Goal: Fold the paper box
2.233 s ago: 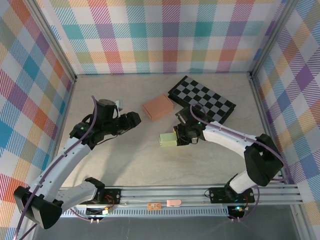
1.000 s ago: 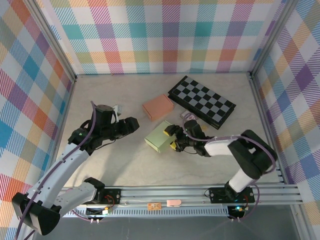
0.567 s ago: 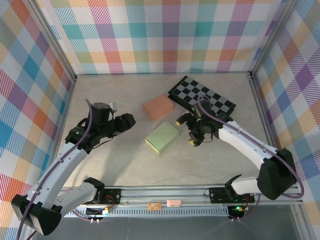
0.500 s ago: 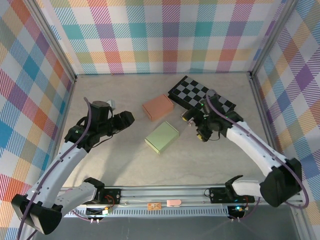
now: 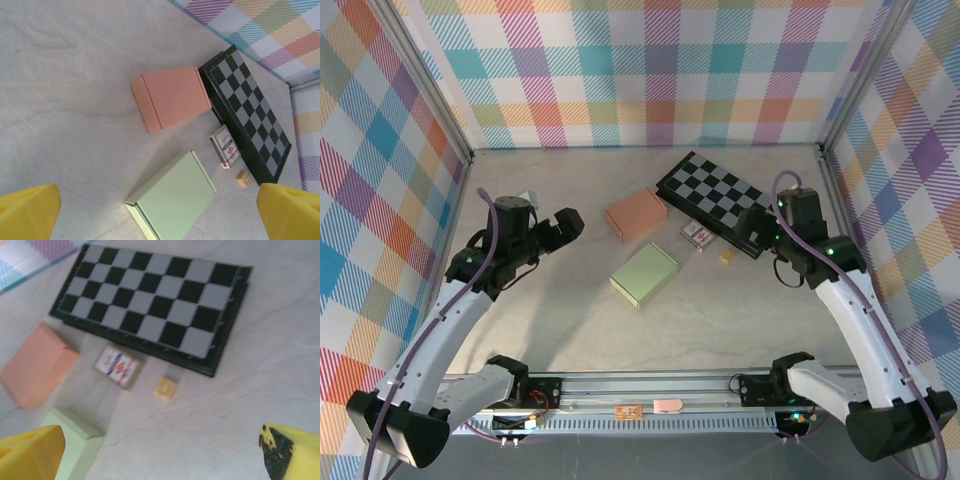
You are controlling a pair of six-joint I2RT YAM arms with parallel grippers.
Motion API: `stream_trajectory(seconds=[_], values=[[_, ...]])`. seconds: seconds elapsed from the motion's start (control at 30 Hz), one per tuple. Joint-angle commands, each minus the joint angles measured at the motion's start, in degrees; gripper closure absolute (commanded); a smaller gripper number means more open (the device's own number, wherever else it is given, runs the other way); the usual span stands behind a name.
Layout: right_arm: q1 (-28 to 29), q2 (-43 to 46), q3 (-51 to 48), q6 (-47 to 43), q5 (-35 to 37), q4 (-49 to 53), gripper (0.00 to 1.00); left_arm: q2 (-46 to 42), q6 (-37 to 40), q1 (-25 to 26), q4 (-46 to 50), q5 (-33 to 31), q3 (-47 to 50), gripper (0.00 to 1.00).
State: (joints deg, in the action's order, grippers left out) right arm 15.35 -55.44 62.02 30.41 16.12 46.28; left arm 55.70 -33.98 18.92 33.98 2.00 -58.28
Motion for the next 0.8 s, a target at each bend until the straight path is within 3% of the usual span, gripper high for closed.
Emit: stream_trajectory(seconds=[0.0, 0.2, 0.3, 0.5, 0.77], values=[[-0.9, 5.5, -6.5, -6.5, 6.0, -6.7, 0.01, -2.4, 4.4, -0.6, -1.0, -3.9, 1.5, 0.00], [-1.1, 17.9, -31.2, -24.1, 10.7, -36.9, 0.01, -3.2, 3.4, -0.8, 4.2, -15.4, 2.7, 0.00], [-3.3, 17.8, -40.3, -27.3, 7.2, -49.0, 0.01, -1.4, 2.7, -0.9, 6.0, -15.6, 3.0, 0.00], [-6.8, 7.2, -48.1, -25.5, 2.4, -64.6, 0.01, 0.9, 2.1, -0.9, 6.8, -15.8, 3.7, 0.00], [-12.3, -7.3, -48.1, -24.3, -4.6, -80.0, 0.01, 1.4, 2.9, -0.9, 7.1, -17.3, 3.8, 0.00]])
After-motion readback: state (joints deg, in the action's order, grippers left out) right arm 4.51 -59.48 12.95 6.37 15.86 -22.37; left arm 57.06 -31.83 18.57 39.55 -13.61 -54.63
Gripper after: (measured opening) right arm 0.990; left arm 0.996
